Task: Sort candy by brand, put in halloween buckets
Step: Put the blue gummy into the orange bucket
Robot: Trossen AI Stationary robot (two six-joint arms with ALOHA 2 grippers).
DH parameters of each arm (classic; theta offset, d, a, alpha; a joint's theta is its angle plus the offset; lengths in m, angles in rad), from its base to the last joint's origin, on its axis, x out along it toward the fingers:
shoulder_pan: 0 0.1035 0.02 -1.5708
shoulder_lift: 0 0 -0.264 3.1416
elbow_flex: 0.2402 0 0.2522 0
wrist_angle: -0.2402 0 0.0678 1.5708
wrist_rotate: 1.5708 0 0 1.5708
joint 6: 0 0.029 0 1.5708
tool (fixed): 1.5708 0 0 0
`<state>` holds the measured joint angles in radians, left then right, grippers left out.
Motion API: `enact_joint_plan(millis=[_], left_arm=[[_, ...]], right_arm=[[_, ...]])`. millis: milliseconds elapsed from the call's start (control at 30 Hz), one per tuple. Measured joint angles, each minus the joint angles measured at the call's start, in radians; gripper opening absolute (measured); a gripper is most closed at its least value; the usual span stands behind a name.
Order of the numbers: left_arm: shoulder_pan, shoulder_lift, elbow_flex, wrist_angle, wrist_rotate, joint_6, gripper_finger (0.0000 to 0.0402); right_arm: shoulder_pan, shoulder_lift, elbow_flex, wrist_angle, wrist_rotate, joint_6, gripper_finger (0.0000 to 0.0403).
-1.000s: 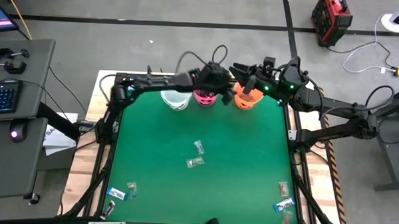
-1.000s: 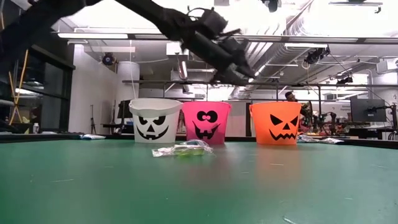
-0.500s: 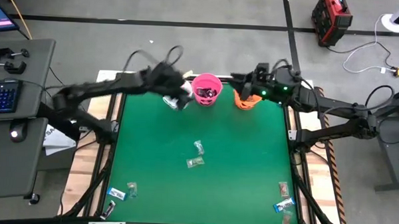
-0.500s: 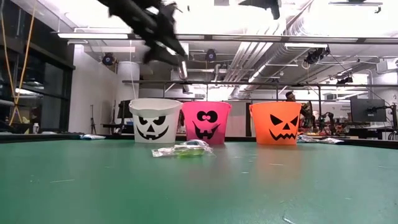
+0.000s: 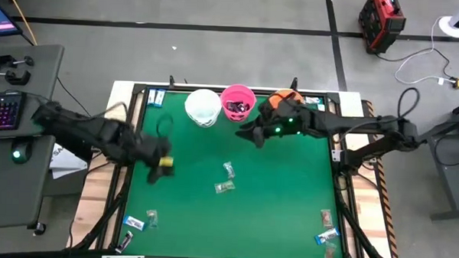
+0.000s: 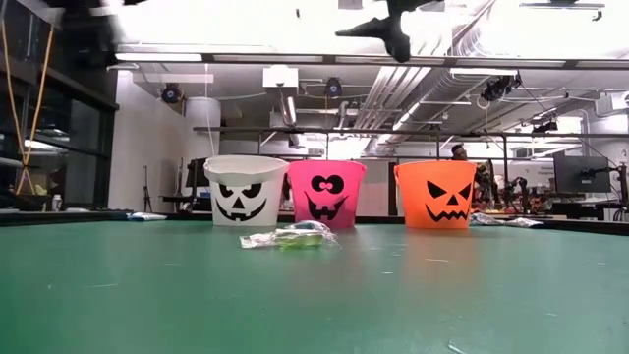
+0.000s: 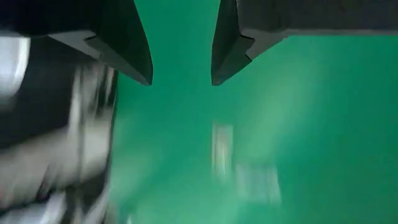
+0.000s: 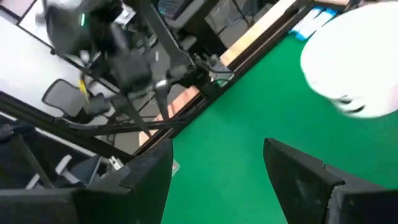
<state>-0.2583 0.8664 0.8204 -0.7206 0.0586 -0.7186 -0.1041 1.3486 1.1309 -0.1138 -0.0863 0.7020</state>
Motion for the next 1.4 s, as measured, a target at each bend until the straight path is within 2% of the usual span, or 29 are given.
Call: enact_joint_plan(millis=[100,200,367,500,833,1167,1233,1300,1400], left_arm=[[-0.189,0.04,0.0,-0.169,0.047,-0.019,0.0147],[-0.387,0.095,-0.005,-0.221,0.062,-0.029,0.0148],[-0.666,0.194,-0.042,-0.051,0.007,0.063,0.0159],[-0.789,0.302,-0.053,0.085,-0.097,0.156,0.0176],[-0.814,0.554,-0.054,0.09,-0.13,0.252,0.0215],[-0.754,0.71,-0.049,0.065,-0.135,0.276,0.0212],[-0.737,0.713,-0.049,0.066,-0.129,0.288,0.0195],[-0.715,0.704,-0.048,0.069,-0.126,0.29,0.0156],[-0.664,0.659,-0.052,0.065,-0.137,0.285,0.0058]], right_arm=[[0.008,0.037,0.0,0.025,-0.002,0.051,0.0243],[0.014,0.051,0.0,0.027,-0.001,0.083,0.0243],[0.029,0.053,0.0,0.029,-0.001,0.108,0.0243],[0.044,0.053,0.0,0.029,-0.001,0.109,0.0243],[0.059,0.053,0.0,0.028,-0.034,0.034,0.0243],[0.058,0.053,0.0,0.008,-0.038,-0.007,0.0243],[0.058,0.053,0.0,-0.005,-0.042,-0.011,0.0243],[0.058,0.053,0.0,-0.016,-0.05,-0.011,0.0243],[0.058,0.051,0.0,-0.02,-0.081,-0.011,0.0243]])
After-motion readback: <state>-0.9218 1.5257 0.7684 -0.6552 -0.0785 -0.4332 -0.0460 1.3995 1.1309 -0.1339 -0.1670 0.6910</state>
